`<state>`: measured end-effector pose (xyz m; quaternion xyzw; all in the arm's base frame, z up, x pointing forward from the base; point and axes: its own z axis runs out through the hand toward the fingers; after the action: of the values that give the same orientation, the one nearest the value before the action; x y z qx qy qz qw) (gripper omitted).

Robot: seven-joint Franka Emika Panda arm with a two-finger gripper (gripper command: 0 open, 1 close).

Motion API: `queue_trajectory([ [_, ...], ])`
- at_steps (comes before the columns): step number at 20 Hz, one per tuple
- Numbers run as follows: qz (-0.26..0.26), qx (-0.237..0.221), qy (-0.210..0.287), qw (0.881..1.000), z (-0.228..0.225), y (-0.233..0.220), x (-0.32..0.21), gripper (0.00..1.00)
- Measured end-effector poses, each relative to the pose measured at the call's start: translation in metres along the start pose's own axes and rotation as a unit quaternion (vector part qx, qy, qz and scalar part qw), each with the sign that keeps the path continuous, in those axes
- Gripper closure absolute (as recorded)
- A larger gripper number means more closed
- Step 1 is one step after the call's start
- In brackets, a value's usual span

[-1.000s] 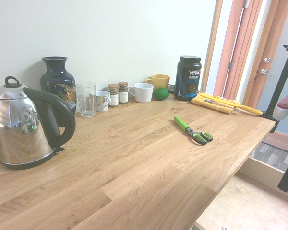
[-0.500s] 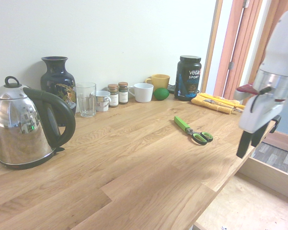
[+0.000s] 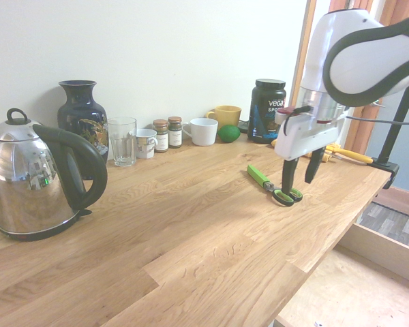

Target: Put scissor in the drawer

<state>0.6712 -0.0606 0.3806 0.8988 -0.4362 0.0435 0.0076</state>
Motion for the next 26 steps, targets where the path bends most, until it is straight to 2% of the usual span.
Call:
queue_trajectory([
  [7, 0.006, -0.009, -0.001, 1.0, 0.019, -0.036, 0.032, 0.0],
  [14, 0.018, -0.021, -0.013, 1.0, 0.05, -0.036, 0.045, 0.0],
  [18, 0.021, -0.019, -0.015, 0.999, 0.051, -0.036, 0.046, 0.0],
  [19, 0.022, -0.019, -0.016, 0.999, 0.051, -0.036, 0.046, 1.0],
  [26, 0.03, -0.011, -0.021, 0.999, 0.053, -0.034, 0.049, 1.0],
])
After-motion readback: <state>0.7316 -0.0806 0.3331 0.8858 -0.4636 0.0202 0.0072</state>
